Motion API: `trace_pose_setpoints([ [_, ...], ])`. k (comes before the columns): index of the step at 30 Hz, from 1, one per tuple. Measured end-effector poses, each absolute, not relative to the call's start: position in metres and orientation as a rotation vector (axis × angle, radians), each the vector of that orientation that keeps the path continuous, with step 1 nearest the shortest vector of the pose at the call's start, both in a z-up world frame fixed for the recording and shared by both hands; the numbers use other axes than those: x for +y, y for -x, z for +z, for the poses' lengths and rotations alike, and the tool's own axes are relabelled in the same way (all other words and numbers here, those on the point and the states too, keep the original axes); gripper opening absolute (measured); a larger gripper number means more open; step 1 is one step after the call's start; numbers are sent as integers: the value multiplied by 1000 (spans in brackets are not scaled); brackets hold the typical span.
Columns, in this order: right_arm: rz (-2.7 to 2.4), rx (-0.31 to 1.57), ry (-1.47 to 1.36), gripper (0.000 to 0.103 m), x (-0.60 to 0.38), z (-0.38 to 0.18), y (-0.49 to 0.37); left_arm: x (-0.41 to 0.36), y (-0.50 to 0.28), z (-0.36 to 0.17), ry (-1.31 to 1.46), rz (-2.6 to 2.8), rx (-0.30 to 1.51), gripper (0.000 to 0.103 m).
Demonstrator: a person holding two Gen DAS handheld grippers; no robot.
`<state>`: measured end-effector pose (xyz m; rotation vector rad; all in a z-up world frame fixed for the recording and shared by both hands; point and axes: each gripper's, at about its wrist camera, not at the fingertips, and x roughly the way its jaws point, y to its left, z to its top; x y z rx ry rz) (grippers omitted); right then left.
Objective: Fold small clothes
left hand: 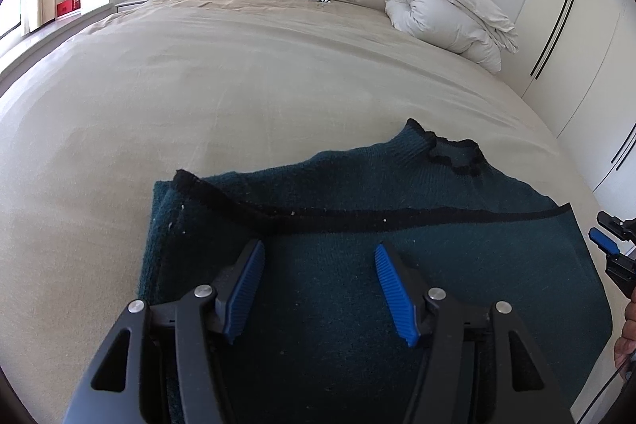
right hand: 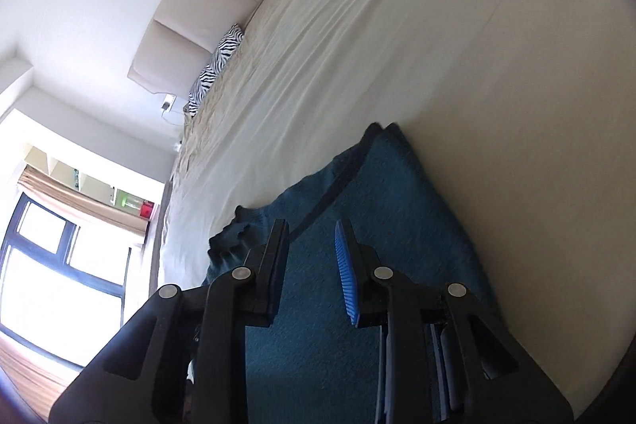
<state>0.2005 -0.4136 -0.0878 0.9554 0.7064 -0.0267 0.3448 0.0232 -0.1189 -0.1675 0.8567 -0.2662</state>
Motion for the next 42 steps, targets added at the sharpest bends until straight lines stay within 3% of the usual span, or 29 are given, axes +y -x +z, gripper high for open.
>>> trace_pose_setpoints([
  [4, 214, 813, -818, 25, -324, -72, -195, 23, -345, -119, 167, -266, 857, 62],
  [9, 344, 948, -773, 25, -253, -105, -200, 23, -345, -119, 167, -266, 857, 62],
  [15, 310, 877, -915, 24, -302, -134, -167, 22, -343, -119, 168, -268, 853, 62],
  [26, -65, 668, -1081, 25, -448, -112, -83, 23, -328, -97, 146, -238, 867, 61],
  [33, 172, 730, -982, 25, -366, -83, -85, 7, -233, -69, 236, -375, 849, 65],
  [38, 340, 863, -987, 25, -286, -110, -114, -8, -219, -106, 253, -390, 953, 64],
  [42, 316, 925, -1033, 25, -287, -145, -114, 1, -215, -105, 233, -402, 956, 60],
])
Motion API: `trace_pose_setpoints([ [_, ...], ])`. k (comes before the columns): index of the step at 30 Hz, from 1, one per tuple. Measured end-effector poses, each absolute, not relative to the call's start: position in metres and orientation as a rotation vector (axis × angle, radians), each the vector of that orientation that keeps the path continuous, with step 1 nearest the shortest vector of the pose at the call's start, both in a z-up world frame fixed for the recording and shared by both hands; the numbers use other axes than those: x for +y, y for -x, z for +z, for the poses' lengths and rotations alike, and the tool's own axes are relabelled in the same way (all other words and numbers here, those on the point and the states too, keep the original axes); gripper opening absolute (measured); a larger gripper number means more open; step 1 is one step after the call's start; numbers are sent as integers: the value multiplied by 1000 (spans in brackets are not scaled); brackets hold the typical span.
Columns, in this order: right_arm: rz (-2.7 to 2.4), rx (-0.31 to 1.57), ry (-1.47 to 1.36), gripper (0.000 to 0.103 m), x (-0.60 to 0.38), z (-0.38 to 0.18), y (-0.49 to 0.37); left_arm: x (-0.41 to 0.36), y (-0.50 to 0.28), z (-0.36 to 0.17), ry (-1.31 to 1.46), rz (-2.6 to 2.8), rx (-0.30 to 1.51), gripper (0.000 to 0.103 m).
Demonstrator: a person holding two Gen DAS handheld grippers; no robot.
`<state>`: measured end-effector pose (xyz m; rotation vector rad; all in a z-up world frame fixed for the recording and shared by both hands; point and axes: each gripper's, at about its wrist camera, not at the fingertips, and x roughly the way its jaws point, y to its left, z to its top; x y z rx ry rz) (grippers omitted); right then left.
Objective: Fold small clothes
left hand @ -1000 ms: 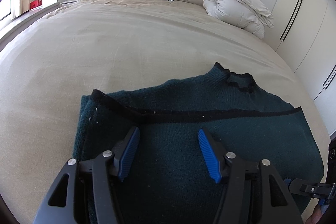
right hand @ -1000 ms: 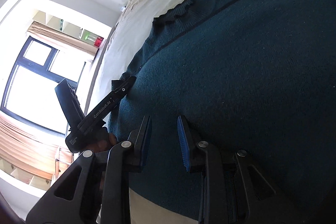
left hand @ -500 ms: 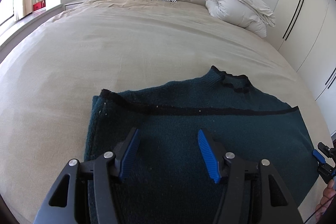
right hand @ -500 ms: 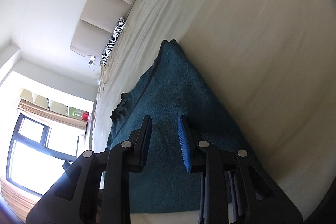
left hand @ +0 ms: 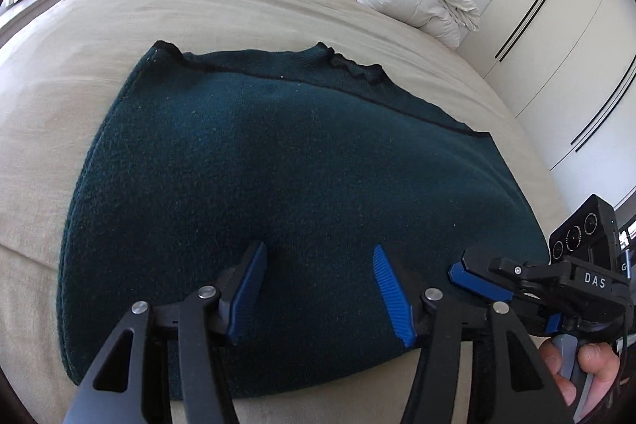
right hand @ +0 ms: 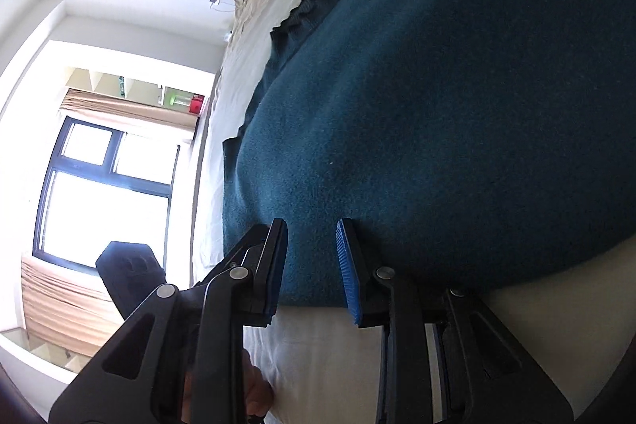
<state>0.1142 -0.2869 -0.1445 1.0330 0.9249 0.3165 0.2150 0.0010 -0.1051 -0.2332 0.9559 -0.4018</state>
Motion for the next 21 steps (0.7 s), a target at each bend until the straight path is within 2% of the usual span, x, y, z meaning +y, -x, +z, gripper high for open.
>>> trace_pose_setpoints([
  [4, 284, 837, -1167, 24, -328, -156, -89, 18, -206, -109, 233, -409, 951, 59],
  [13, -46, 644, -1222, 25, -429, -142, -12, 51, -182, -106, 281, -367, 962, 57],
  [18, 65, 650, -1183, 27, -396, -113, -16, 48, -168, -90, 359, -378, 921, 59],
  [21, 240, 775, -1109, 27, -323, -110, -60, 44, -168, -94, 392, -388, 924, 61],
])
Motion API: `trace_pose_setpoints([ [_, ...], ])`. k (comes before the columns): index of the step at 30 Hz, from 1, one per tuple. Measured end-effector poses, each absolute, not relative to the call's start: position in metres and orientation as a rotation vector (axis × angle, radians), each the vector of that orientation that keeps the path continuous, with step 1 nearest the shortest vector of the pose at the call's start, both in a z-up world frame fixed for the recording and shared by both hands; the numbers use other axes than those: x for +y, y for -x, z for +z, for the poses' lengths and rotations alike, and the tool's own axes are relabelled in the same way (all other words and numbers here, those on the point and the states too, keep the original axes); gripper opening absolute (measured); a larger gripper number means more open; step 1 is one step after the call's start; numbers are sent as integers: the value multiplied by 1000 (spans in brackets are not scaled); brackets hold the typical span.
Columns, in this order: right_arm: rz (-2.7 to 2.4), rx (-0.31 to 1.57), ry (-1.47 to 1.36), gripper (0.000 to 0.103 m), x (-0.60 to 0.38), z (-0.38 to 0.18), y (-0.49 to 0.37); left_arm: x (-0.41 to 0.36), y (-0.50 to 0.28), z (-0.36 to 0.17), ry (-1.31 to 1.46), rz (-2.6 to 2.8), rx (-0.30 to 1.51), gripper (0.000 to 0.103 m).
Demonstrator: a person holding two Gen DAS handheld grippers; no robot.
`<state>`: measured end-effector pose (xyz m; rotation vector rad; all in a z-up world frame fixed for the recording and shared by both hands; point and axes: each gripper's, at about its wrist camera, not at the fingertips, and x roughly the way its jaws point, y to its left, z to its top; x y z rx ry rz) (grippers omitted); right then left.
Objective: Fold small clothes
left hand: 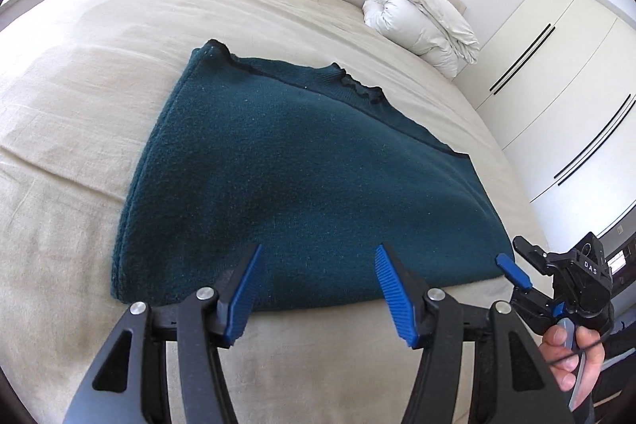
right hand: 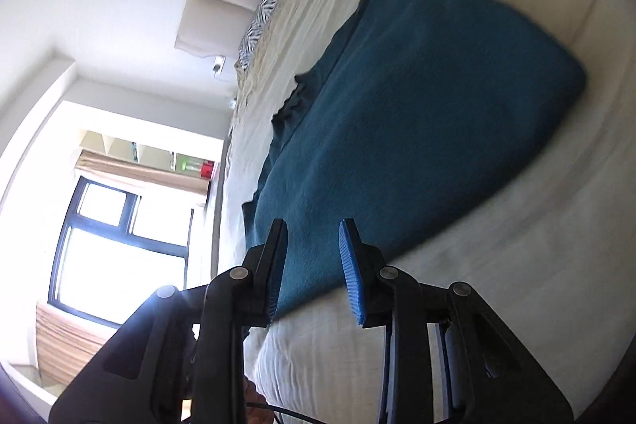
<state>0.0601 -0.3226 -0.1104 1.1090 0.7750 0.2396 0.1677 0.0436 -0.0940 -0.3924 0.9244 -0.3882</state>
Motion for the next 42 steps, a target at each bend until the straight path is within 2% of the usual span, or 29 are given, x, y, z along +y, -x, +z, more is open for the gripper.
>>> trace_pose_setpoints([
  [4, 385, 911, -1027, 27, -243, -125, -104, 49, -177, -107, 407, -362, 963, 61],
  [7, 361, 995, -1023, 27, -226, -152, -121, 66, -176, -107, 426, -346, 956, 61],
  [15, 149, 815, -1125, 28, -344, -147, -93, 123, -171, -96, 550, -292, 894, 61],
  [17, 79, 750, -1107, 42, -372, -131, -77, 139, -172, -91, 580, -243, 869, 71],
  [18, 66, 723, -1102, 58, -382, -122, -71, 145, -175, -92, 601, -236, 868, 75],
  [19, 64, 699, -1098, 62, -386, -115, -68, 149, -181, -95, 618, -236, 877, 75],
  [25, 176, 715, -1023, 62, -370, -80, -75, 146, -215, -116, 688, -338, 988, 75],
  [32, 338, 753, -1020, 62, -318, -68, -119, 144, -242, -127, 793, -397, 1083, 81],
  [37, 415, 800, -1001, 62, -286, -63, -154, 130, -252, -123, 783, -492, 1145, 81],
  [41, 458, 846, -995, 62, -261, -66, -185, 127, -250, -127, 807, -532, 1159, 78],
  [42, 471, 862, -990, 62, -254, -67, -191, 130, -248, -129, 838, -549, 1164, 73],
])
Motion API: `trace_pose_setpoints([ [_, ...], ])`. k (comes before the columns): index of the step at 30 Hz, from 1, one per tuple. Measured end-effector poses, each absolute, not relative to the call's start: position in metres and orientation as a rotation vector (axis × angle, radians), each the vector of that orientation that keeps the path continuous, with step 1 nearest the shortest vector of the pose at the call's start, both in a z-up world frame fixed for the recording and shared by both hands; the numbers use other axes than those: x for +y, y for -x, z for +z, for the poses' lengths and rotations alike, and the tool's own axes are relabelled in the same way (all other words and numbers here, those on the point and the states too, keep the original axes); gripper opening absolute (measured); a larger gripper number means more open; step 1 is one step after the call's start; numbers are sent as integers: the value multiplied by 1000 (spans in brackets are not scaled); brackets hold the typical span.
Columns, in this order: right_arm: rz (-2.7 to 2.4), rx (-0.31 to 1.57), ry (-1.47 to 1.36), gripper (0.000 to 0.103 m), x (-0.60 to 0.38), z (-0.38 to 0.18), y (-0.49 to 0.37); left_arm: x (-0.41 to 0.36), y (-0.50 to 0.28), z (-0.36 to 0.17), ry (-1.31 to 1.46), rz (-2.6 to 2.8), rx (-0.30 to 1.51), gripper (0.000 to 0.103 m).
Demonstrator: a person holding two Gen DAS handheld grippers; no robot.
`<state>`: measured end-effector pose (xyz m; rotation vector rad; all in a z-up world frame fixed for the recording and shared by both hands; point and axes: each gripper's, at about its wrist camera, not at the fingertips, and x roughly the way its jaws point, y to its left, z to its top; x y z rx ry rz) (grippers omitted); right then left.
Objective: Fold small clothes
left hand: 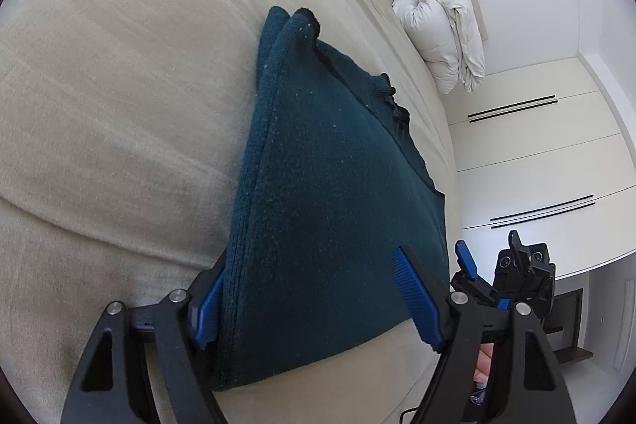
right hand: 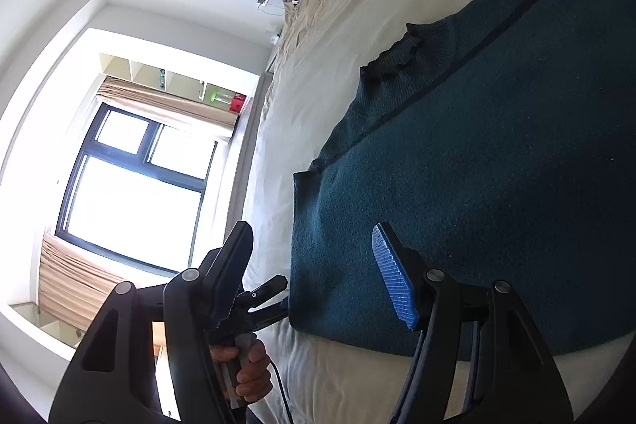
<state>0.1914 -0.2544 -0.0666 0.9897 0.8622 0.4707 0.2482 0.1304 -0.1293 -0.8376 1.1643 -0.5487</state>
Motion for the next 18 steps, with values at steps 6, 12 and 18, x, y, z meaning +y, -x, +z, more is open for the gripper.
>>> trace_pose_setpoints([
  [6, 521, 968, -958, 62, -207, -83, -240, 142, -245, -144, 919, -565, 1203, 48],
  [12, 585, 1067, -895, 62, -154, -96, -287, 160, -240, -156, 1024, -544, 1183, 18],
  [18, 567, 1190, -795, 60, -116, -118, -315, 161, -233, -155, 1042, -540, 1159, 16],
])
